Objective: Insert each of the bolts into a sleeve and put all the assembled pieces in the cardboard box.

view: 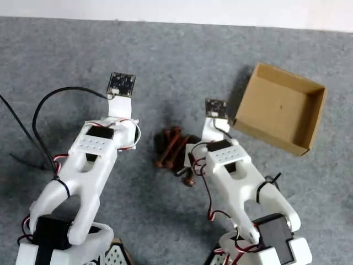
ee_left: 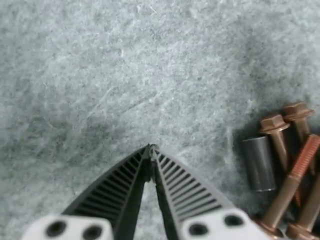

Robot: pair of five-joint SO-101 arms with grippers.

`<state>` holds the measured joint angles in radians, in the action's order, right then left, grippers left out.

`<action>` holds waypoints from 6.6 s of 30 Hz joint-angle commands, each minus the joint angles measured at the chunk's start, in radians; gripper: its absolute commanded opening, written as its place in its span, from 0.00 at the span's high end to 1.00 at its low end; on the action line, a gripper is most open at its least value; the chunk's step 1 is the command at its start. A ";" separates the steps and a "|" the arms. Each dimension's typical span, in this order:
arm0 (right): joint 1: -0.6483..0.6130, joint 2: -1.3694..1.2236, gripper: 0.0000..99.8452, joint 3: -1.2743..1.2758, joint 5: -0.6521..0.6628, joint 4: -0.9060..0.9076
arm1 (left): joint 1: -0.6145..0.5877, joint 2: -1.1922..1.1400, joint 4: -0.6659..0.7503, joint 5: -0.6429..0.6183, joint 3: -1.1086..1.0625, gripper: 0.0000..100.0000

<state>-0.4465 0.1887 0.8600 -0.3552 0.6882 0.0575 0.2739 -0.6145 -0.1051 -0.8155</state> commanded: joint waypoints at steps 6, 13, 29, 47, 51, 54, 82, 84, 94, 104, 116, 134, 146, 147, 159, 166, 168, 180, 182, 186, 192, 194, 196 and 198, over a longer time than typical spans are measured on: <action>0.061 -0.001 0.78 -0.031 -0.005 0.007 | -0.007 0.002 0.017 -0.009 0.028 0.99; 0.085 -0.001 0.88 -0.033 -0.003 0.007 | -0.007 0.002 0.017 -0.009 0.028 0.99; 0.084 0.002 1.00 -0.033 0.003 0.007 | -0.007 0.002 0.017 -0.008 0.028 0.99; 0.085 0.627 1.00 0.332 0.123 -0.119 | 0.062 -0.001 0.020 -0.002 0.041 0.94; 0.088 0.693 1.00 0.366 0.123 -0.119 | 0.139 0.001 0.015 0.091 0.041 0.85; 0.088 0.725 1.00 0.372 0.123 -0.119 | 0.185 0.001 0.014 0.127 0.039 0.84; 0.188 0.746 1.00 0.374 0.121 -0.119 | 0.392 -0.275 -0.072 0.127 0.182 0.84; 0.188 0.745 1.00 0.374 0.121 -0.119 | 0.378 -0.308 -0.110 0.127 0.222 0.84; 0.188 0.743 1.00 0.374 0.123 -0.119 | 0.374 -0.358 -0.204 0.127 0.282 0.84; 0.188 0.743 1.00 0.374 0.123 -0.120 | 0.320 -0.360 -0.235 0.132 0.297 0.94; 0.188 0.742 1.00 0.374 0.123 -0.120 | 0.285 -0.206 -0.370 0.264 0.300 1.00; 0.186 0.740 1.00 0.375 0.124 -0.120 | -0.199 0.337 -0.404 1.419 -0.116 1.00; 0.186 0.740 1.00 0.375 0.124 -0.120 | -0.354 -0.202 -0.496 1.407 0.404 0.99; 0.186 0.740 1.00 0.375 0.124 -0.120 | -0.346 -0.260 -0.531 1.378 0.475 0.99; 0.185 0.740 0.99 0.479 0.124 -0.278 | -0.337 -0.757 -0.936 0.891 1.194 0.79; 0.185 0.740 0.99 0.478 0.124 -0.278 | -0.363 -0.803 -1.117 -0.095 1.342 0.79; 0.185 0.740 0.99 0.478 0.124 -0.278 | -0.325 -0.808 -1.135 -0.391 1.339 0.79; 0.185 0.740 0.99 0.484 0.178 -0.280 | -0.277 -0.811 -1.109 -1.022 1.204 0.79; 0.171 0.740 0.99 0.486 0.198 -0.280 | -0.298 -0.811 -1.092 -1.066 1.202 0.79; 0.151 0.740 0.99 0.486 0.201 -0.280 | -0.343 -0.811 -1.043 -1.122 1.202 0.79; 0.148 0.742 0.99 0.486 0.201 -0.282 | -0.364 -0.812 -1.026 -1.157 1.201 0.79; 0.148 0.742 0.99 0.486 0.201 -0.282 | -0.364 -0.812 -1.025 -1.157 1.176 0.79; 0.148 0.742 0.99 0.486 0.201 -0.282 | -0.360 -0.812 -1.023 -1.157 1.144 0.79; 0.148 0.742 0.99 0.486 0.201 -0.282 | -0.358 -0.812 -0.994 -1.157 1.101 0.79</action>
<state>-0.2931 0.9114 1.3556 -0.1619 0.4381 -0.2938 -0.5501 -1.6471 -1.2528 0.3307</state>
